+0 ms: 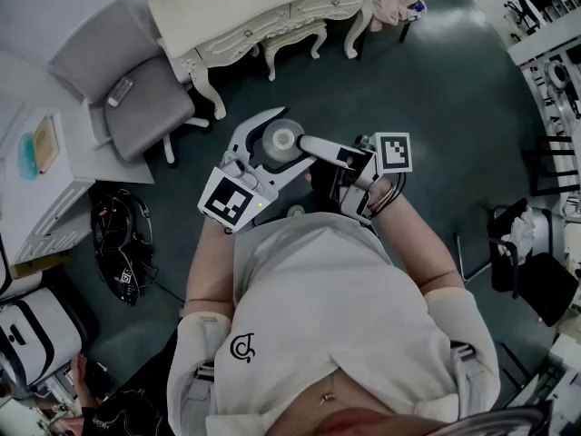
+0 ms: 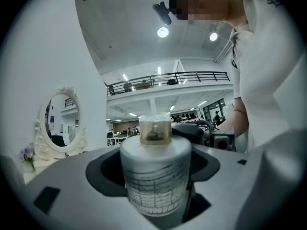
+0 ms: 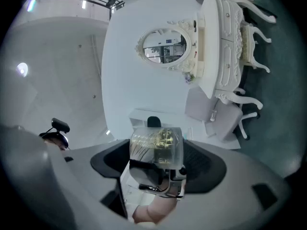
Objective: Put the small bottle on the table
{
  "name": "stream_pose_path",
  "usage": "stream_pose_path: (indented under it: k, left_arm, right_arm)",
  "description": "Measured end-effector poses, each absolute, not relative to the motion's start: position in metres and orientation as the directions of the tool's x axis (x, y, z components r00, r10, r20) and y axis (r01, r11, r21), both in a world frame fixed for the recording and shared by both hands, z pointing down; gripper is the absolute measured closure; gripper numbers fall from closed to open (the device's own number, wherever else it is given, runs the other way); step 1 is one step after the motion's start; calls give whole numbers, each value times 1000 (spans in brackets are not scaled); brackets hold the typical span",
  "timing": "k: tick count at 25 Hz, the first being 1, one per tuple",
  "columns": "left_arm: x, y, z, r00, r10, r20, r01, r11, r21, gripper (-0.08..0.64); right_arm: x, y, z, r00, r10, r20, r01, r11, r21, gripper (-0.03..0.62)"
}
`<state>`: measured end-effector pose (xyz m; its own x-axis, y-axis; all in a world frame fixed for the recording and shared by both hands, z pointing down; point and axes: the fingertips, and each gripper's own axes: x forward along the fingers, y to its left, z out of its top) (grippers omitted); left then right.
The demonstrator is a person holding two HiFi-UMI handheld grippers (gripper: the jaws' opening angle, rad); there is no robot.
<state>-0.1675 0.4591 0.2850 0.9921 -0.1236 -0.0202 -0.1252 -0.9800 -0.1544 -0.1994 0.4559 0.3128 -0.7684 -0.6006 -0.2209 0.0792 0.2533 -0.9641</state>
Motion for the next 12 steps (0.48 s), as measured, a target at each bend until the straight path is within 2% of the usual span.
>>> stream_pose_path:
  k: [12]
  left_arm:
    - [-165, 453, 289, 995, -103, -8, -103, -985, -140, 212]
  right_arm:
    - [-197, 450, 316, -758, -615, -218, 83, 241, -967, 246]
